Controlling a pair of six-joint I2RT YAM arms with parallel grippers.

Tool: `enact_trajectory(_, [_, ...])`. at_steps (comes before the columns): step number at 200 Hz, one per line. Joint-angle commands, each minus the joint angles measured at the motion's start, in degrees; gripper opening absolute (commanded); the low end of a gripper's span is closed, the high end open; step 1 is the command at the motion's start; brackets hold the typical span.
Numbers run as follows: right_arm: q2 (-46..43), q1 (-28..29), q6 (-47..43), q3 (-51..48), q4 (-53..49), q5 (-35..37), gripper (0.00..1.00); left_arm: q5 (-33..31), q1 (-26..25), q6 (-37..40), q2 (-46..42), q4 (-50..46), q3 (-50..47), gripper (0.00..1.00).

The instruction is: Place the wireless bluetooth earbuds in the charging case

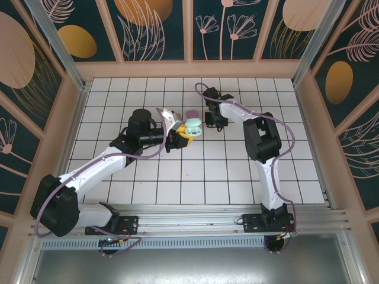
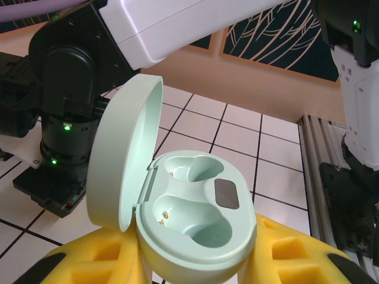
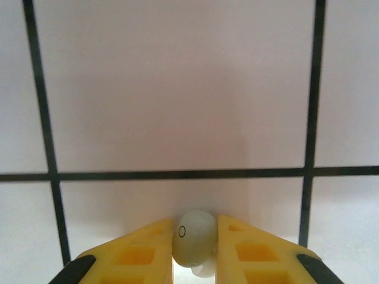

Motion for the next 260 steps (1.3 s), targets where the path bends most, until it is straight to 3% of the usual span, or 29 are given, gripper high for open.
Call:
enact_trajectory(1, [-4.61,0.51,-2.37,-4.32,0.79,-7.46,0.18,-0.33,-0.19,1.32,-1.92,-0.30,-0.80,0.22])
enact_trajectory(57, [-14.37,3.19,-8.57,-17.19,-0.18,-8.67,0.16,-0.84,-0.17,1.63,-3.31,-0.70,-1.95,0.22])
enact_trajectory(90, [-15.53,3.56,-9.56,-21.50,-0.49,-7.56,0.17,-0.96,-0.18,1.70,-3.50,-0.51,-2.51,0.22])
enact_trajectory(163, [-14.93,5.74,-7.58,-17.39,-3.78,-0.72,0.29,-1.04,-0.17,1.91,-3.95,-1.15,-2.17,0.22])
enact_trajectory(260, [-14.46,9.17,1.40,-15.00,-8.53,4.27,0.28,-1.26,-0.17,1.96,-4.31,-1.46,-1.96,0.22])
